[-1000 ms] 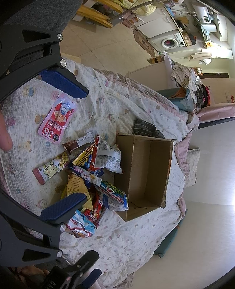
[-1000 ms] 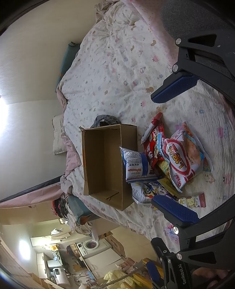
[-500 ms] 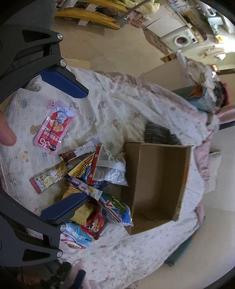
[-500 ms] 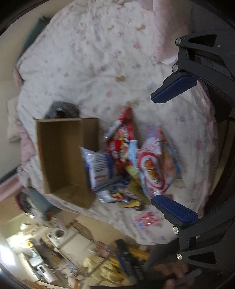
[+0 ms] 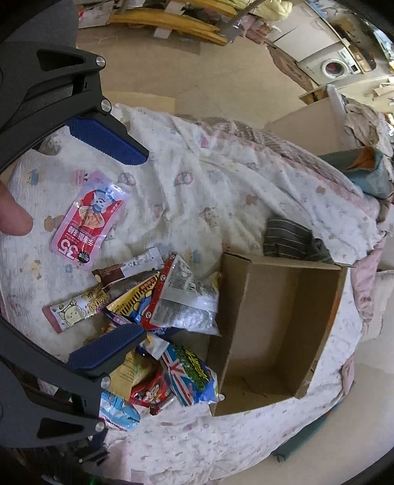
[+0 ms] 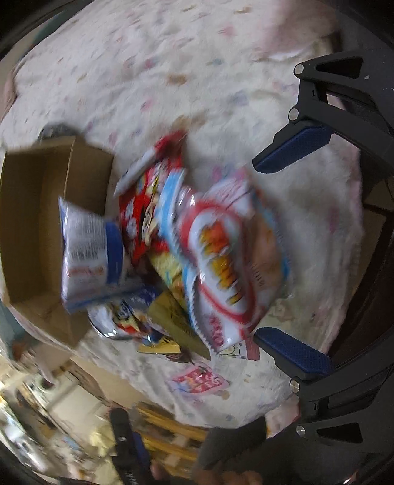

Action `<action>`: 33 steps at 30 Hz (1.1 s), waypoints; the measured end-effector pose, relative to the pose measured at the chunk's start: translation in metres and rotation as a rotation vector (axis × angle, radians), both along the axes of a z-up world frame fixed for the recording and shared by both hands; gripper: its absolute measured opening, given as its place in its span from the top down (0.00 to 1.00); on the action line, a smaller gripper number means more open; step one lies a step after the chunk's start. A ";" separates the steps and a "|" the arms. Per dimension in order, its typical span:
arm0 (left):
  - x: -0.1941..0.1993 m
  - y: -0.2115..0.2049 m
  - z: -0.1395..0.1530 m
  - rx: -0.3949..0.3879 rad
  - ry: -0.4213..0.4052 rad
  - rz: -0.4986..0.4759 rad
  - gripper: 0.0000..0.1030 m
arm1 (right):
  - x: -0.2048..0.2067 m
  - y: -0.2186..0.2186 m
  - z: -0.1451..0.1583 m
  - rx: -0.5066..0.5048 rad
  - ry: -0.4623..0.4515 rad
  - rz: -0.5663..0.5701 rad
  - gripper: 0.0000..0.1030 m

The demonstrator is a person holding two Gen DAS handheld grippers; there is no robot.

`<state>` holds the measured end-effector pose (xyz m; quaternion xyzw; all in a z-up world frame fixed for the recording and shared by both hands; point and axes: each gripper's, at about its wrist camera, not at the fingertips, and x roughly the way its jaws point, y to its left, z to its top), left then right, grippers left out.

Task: Organize snacks
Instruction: 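Grasp the red-white Oishi chip bag with the right tool while the left tool approaches the pink sachet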

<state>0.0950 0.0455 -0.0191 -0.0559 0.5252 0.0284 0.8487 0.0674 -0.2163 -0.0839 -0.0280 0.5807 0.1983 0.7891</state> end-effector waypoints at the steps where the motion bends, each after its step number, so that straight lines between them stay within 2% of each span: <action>1: 0.001 0.001 -0.002 -0.001 0.009 0.003 0.00 | 0.003 0.007 -0.001 -0.034 -0.023 0.021 0.00; 3: 0.002 0.003 -0.005 -0.005 0.024 0.004 0.00 | 0.008 0.016 -0.001 -0.083 -0.058 0.051 0.00; 6: 0.003 0.006 -0.012 -0.004 0.057 0.008 0.00 | 0.019 0.023 -0.003 -0.105 -0.090 0.084 0.01; 7: 0.004 0.008 -0.015 -0.004 0.069 0.012 0.00 | 0.022 0.024 -0.003 -0.104 -0.090 0.092 0.10; 8: 0.005 0.010 -0.018 -0.005 0.083 0.017 0.00 | 0.023 0.024 -0.003 -0.093 -0.086 0.102 0.24; 11: 0.004 0.017 -0.025 -0.004 0.114 0.043 0.00 | 0.024 0.020 -0.003 -0.067 -0.064 0.093 0.32; 13: 0.002 0.022 -0.031 -0.010 0.139 0.064 0.00 | 0.020 0.012 0.003 -0.059 -0.083 0.069 0.34; 18: -0.003 0.029 -0.046 -0.051 0.196 0.124 0.03 | 0.010 -0.012 0.028 0.048 -0.124 -0.016 0.37; 22: -0.007 0.029 -0.068 -0.108 0.275 0.198 0.13 | 0.006 -0.033 0.042 0.113 -0.168 -0.098 0.37; 25: -0.009 0.030 -0.097 -0.142 0.353 0.279 0.25 | 0.003 -0.044 0.052 0.164 -0.210 -0.150 0.37; 27: -0.009 0.029 -0.110 -0.156 0.377 0.308 0.27 | 0.001 -0.051 0.056 0.191 -0.231 -0.174 0.37; 33: -0.003 0.016 -0.123 -0.087 0.368 0.333 0.27 | -0.001 -0.055 0.056 0.204 -0.236 -0.193 0.37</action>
